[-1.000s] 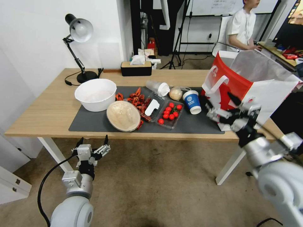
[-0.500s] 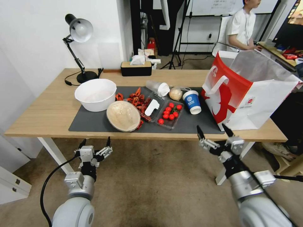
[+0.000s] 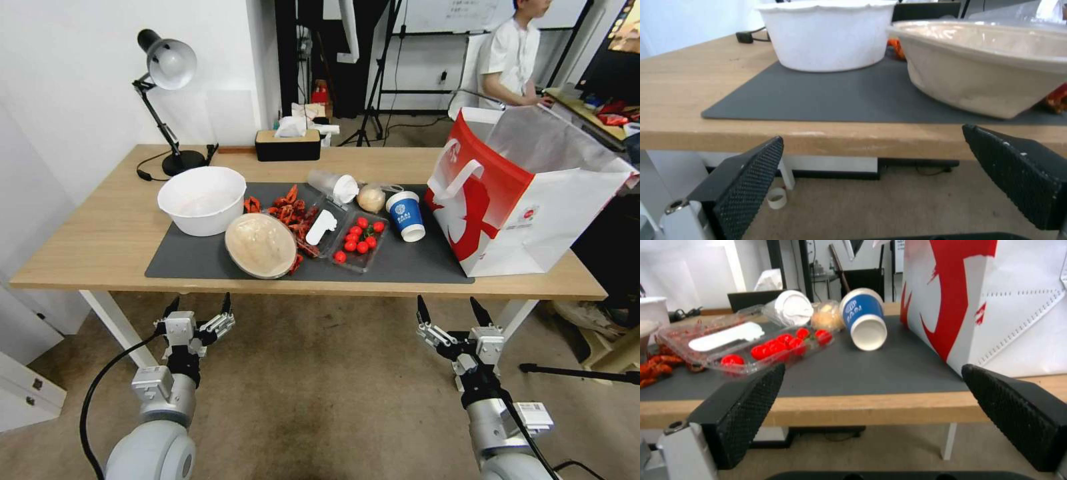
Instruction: Pick up the trash from the table and place it into the takeout bag.
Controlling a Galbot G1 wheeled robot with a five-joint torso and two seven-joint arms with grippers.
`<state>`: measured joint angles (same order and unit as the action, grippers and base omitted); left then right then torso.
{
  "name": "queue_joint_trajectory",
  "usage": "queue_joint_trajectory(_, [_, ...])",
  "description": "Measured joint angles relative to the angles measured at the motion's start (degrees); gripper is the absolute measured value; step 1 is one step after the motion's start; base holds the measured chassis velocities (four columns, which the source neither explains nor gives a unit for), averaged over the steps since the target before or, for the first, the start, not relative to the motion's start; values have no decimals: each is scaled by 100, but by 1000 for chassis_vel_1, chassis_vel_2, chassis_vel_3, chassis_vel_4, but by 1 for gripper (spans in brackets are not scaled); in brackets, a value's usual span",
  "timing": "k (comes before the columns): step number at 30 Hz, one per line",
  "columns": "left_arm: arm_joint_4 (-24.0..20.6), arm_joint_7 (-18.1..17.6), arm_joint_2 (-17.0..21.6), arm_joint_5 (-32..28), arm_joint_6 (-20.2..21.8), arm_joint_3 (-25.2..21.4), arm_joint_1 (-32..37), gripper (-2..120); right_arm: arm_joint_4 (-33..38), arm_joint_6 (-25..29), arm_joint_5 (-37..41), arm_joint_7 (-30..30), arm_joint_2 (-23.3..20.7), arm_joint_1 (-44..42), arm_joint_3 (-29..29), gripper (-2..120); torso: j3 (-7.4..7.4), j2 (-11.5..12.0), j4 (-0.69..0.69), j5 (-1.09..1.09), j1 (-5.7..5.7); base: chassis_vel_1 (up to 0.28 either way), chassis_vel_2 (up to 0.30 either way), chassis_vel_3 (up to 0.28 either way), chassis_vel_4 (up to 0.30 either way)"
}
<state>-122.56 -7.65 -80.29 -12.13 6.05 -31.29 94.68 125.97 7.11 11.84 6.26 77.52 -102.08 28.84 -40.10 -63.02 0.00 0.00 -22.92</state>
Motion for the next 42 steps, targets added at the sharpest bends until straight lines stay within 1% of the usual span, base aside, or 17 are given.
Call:
queue_joint_trajectory(11, [44,85,-8,45,6,-56,1,100,-22,0,-44,-1,51,-57,-118,100,0,0,0,0,0,0,0,0,0])
queue_joint_trajectory(20, [26,98,-31,117,25,-75,76,100,17,-13,-17,80,-31,-17,-134,100,0,0,0,0,0,0,0,0,0])
queue_joint_trajectory(27, [17,98,-30,118,24,-129,109,100,-17,-192,2,81,-174,210,-272,100,0,0,0,1,0,0,0,0,0])
queue_joint_trajectory(28, [17,98,-26,118,23,-136,114,100,-40,-229,22,70,-260,309,-338,100,0,0,-1,1,0,0,0,0,0])
queue_joint_trajectory(29, [17,98,-20,119,22,-137,115,100,-148,-291,118,23,-440,540,-490,100,0,0,-1,0,0,0,0,0,0])
queue_joint_trajectory(30, [17,98,-20,119,22,-137,115,100,-148,-291,118,23,-440,540,-490,100,0,0,-1,0,0,0,0,0,0])
queue_joint_trajectory(32, [10,98,-26,126,24,-126,111,100,-398,-410,254,30,-682,1033,-736,100,0,0,0,1,0,0,0,0,0])
queue_joint_trajectory(35, [-11,99,-31,136,36,-120,112,100,-497,-478,320,47,-774,1284,-830,100,-1,0,1,2,0,0,0,0,0])
queue_joint_trajectory(37, [-52,100,-44,166,79,-108,126,100,-591,-674,463,108,-901,1672,-996,100,-1,0,1,1,0,0,0,0,0])
queue_joint_trajectory(38, [-52,100,-44,166,79,-108,126,100,-591,-674,463,108,-901,1672,-996,100,-1,0,1,1,0,0,0,0,0])
queue_joint_trajectory(41, [-79,100,-73,209,101,-115,153,100,-698,-1056,657,322,-1102,2337,-1303,100,-1,0,1,0,0,0,0,0,0])
queue_joint_trajectory(42, [-79,100,-73,209,101,-115,153,100,-698,-1056,657,322,-1102,2337,-1303,100,-1,0,1,0,0,0,0,0,0])
